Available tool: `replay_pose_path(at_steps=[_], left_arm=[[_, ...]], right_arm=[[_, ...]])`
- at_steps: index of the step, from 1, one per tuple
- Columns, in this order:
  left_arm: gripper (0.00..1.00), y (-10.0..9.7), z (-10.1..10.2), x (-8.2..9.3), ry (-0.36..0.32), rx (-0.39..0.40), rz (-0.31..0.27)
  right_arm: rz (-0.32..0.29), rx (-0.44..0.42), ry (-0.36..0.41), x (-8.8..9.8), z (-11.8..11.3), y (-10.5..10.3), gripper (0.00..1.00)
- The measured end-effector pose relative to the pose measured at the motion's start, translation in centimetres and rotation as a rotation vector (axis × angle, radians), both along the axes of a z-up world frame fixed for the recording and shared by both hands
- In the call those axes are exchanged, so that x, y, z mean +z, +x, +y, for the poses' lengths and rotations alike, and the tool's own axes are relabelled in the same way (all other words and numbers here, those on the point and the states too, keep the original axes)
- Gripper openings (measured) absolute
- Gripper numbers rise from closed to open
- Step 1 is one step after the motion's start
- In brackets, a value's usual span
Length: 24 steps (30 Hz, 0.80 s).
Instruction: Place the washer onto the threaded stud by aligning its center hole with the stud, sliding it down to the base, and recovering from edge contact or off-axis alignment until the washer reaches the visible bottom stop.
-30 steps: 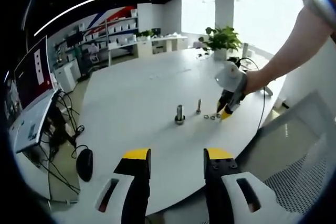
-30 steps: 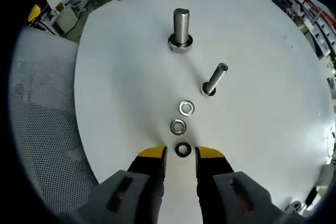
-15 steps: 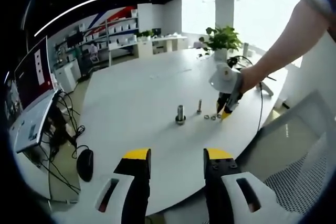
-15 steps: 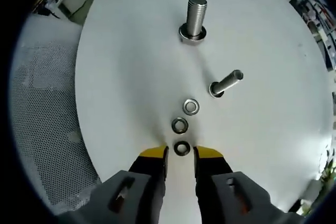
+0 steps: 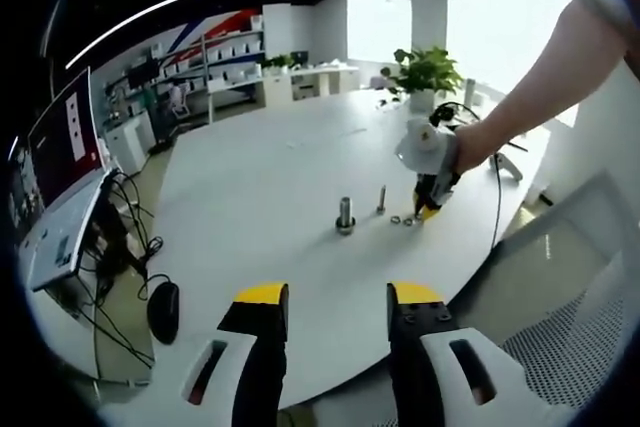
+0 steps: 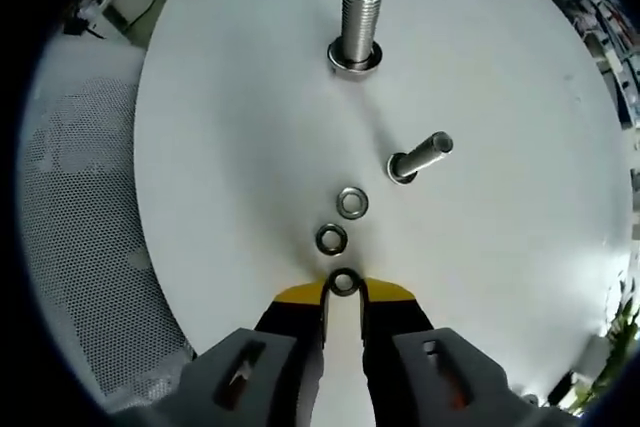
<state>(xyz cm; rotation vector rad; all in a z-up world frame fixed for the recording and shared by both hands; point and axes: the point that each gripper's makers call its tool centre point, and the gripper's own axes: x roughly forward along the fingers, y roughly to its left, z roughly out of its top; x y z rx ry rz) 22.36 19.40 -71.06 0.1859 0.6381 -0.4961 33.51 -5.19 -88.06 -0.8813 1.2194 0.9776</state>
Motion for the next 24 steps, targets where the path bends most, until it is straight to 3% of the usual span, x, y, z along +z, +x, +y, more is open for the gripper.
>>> replay_pose_path(at_steps=[3,8,17,24], left_arm=[[0.37,0.0,0.0,0.0,-0.002,0.003,0.001],[0.37,0.0,0.1,0.0,0.001,0.006,0.001],[0.37,0.0,0.2,-0.2,0.013,0.004,0.005],[0.37,0.0,0.1,-0.1,0.007,0.003,0.004]], right_arm=[[-0.023,-0.065,0.081,0.1,0.1,0.0,0.14],[-0.069,-0.041,0.082,0.0,0.1,-0.3,0.14],[-0.064,-0.146,0.116,0.2,-0.5,-0.4,0.13],[-0.136,-0.189,0.213,3.5,0.7,1.3,0.13]])
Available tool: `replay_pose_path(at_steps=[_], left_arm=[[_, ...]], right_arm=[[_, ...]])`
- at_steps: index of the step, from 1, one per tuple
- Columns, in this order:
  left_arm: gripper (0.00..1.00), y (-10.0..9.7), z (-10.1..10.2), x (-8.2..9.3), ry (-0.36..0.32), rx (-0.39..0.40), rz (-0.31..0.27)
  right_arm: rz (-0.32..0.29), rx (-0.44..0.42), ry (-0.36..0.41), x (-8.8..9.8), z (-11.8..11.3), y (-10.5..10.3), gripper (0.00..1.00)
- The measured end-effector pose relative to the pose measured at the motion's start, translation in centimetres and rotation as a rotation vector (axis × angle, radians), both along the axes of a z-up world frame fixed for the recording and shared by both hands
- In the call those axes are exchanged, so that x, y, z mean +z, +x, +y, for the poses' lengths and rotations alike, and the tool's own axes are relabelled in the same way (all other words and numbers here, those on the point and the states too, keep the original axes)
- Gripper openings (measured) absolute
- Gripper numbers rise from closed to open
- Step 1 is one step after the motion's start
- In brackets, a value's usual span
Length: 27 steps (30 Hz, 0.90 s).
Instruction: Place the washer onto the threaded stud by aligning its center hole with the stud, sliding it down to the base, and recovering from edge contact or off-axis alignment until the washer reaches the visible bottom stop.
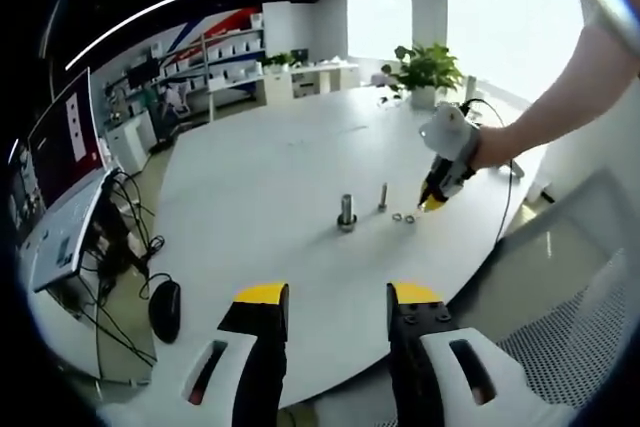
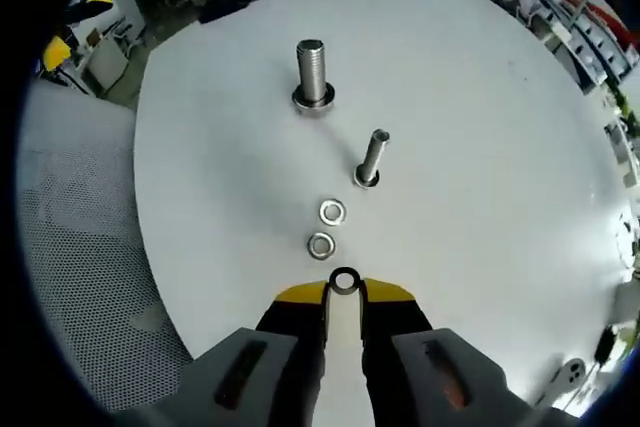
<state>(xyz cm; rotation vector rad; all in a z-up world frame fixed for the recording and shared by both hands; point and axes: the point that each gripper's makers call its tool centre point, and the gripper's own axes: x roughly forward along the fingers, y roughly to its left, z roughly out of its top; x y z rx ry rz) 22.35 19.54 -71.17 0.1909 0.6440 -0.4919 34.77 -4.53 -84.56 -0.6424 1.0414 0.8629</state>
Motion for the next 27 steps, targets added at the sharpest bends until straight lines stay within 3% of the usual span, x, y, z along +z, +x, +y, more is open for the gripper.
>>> replay_pose_path(at_steps=[8,16,27], left_arm=[[0.37,0.0,-0.1,0.1,-0.002,-0.008,-0.006],[0.37,-0.1,-0.1,0.2,-0.005,-0.006,-0.010],[0.37,0.0,-0.2,0.3,-0.015,-0.006,-0.013]], right_arm=[[-0.070,0.010,0.056,3.1,2.0,2.7,0.13],[-0.103,0.076,0.052,3.8,4.0,3.7,0.13],[-0.083,0.114,0.018,3.2,5.1,4.3,0.13]])
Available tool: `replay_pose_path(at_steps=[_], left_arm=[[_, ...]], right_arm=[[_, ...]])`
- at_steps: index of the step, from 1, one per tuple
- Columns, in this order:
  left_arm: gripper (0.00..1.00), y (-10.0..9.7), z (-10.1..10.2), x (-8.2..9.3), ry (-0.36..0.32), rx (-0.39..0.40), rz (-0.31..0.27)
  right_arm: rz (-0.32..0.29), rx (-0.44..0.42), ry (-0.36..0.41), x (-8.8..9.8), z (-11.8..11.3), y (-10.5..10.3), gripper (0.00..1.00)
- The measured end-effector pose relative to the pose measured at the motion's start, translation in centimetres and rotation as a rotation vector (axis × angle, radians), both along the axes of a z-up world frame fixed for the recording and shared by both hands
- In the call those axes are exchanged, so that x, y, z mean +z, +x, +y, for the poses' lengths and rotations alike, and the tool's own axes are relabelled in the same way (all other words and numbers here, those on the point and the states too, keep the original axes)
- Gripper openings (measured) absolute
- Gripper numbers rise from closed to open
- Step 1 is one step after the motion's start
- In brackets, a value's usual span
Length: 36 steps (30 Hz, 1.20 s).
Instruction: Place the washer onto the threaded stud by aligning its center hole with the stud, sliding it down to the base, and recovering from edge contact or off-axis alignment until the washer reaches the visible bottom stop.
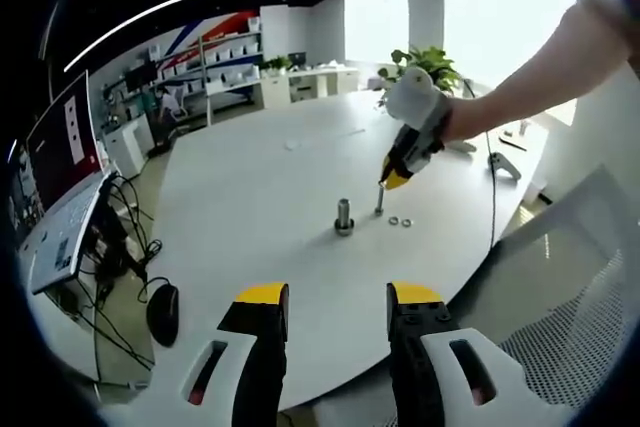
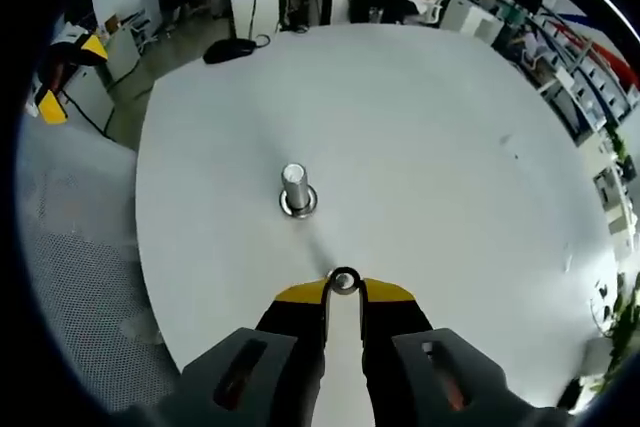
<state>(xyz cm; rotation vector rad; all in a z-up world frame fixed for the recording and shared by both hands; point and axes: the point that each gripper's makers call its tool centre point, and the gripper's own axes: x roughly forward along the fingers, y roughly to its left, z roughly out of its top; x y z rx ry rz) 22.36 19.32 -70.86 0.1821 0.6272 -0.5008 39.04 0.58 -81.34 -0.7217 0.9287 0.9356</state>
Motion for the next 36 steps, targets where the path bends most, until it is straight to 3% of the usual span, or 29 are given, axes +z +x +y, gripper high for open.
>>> replay_pose_path(at_steps=[11,25,28,36], left_arm=[[0.37,0.0,0.0,-0.1,0.001,-0.001,0.005],[0.37,0.0,0.1,-0.3,0.001,0.003,0.017],[0.37,-0.1,-0.1,-0.4,0.000,-0.004,0.019],[0.37,-0.1,-0.2,-0.3,-0.011,-0.009,0.023]], right_arm=[[0.029,0.012,-0.034,-1.4,-0.2,0.0,0.14],[0.073,0.042,-0.111,-5.5,-0.3,-0.3,0.14],[0.077,0.057,-0.135,-5.9,-0.6,-0.4,0.07],[0.094,0.017,-0.112,-6.1,-0.7,-0.1,0.12]])
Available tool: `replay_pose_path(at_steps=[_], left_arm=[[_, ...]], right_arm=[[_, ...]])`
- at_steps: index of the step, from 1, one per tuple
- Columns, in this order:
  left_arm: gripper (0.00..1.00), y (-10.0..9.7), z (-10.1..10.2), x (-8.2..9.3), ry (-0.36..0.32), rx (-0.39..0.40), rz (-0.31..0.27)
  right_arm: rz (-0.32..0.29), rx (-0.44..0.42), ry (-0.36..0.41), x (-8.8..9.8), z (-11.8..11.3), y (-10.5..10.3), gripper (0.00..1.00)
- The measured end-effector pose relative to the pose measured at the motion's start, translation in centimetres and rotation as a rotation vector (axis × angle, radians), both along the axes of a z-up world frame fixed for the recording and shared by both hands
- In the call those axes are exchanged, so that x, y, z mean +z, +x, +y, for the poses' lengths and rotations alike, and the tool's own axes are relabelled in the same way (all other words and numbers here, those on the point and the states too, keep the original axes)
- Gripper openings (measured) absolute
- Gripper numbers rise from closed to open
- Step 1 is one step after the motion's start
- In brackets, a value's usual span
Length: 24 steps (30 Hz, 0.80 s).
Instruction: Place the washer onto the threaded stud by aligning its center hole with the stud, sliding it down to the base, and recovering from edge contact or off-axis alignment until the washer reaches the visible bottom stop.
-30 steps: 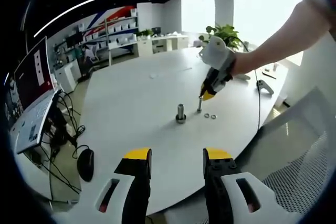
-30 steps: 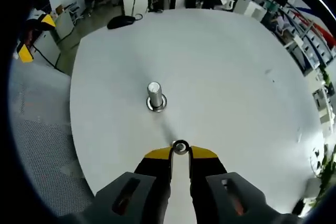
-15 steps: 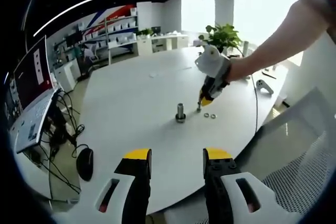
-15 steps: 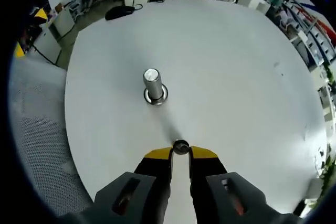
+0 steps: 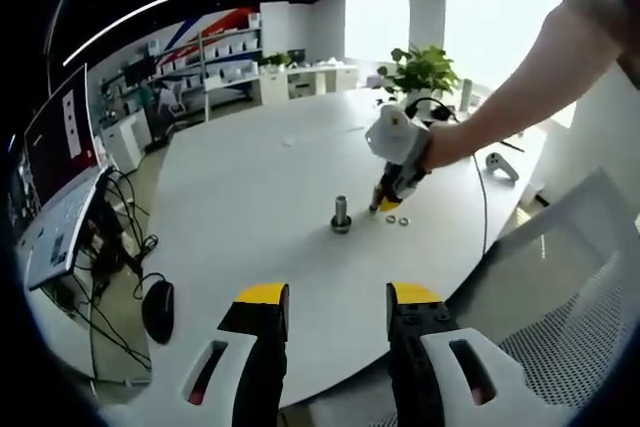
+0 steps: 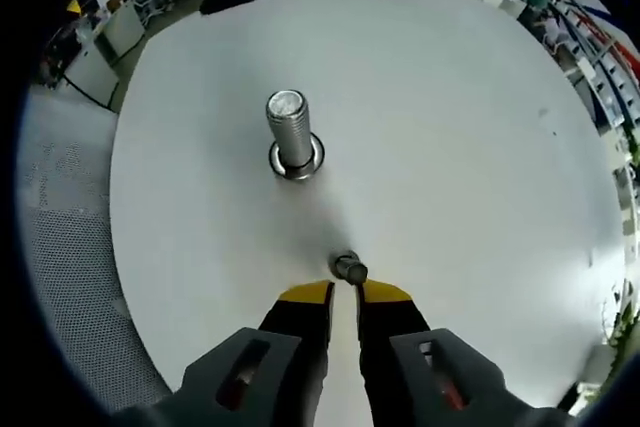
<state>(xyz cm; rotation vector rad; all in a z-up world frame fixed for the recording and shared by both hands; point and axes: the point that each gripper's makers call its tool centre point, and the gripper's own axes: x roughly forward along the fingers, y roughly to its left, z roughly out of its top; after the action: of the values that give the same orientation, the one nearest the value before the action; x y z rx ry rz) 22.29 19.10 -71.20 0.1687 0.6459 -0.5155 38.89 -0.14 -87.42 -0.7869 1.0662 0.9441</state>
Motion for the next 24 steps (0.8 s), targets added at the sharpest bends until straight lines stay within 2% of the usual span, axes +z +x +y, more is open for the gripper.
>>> replay_pose_path(at_steps=[9,13,14,15,18,24], left_arm=[[0.37,0.0,0.1,-0.1,-0.001,0.002,0.002],[0.37,0.0,0.1,-0.1,0.000,0.003,0.003],[0.37,0.0,0.1,-0.1,0.001,0.002,0.002],[0.37,0.0,0.1,-0.1,0.001,0.001,0.002],[0.37,0.0,0.0,-0.1,0.007,-0.002,-0.001],[0.37,0.0,0.1,0.0,0.010,0.000,-0.002]], right_arm=[[0.000,-0.015,-0.006,-0.2,-0.9,-0.1,0.13],[0.017,-0.023,0.016,-0.1,-1.1,-0.7,0.16],[0.027,-0.008,0.031,-0.1,-0.9,-1.2,0.18],[0.035,0.043,0.068,0.0,-0.3,-1.9,0.19],[0.023,0.107,0.028,-0.1,-1.2,-3.1,0.20],[0.036,0.061,0.049,0.0,-2.0,-3.7,0.24]])
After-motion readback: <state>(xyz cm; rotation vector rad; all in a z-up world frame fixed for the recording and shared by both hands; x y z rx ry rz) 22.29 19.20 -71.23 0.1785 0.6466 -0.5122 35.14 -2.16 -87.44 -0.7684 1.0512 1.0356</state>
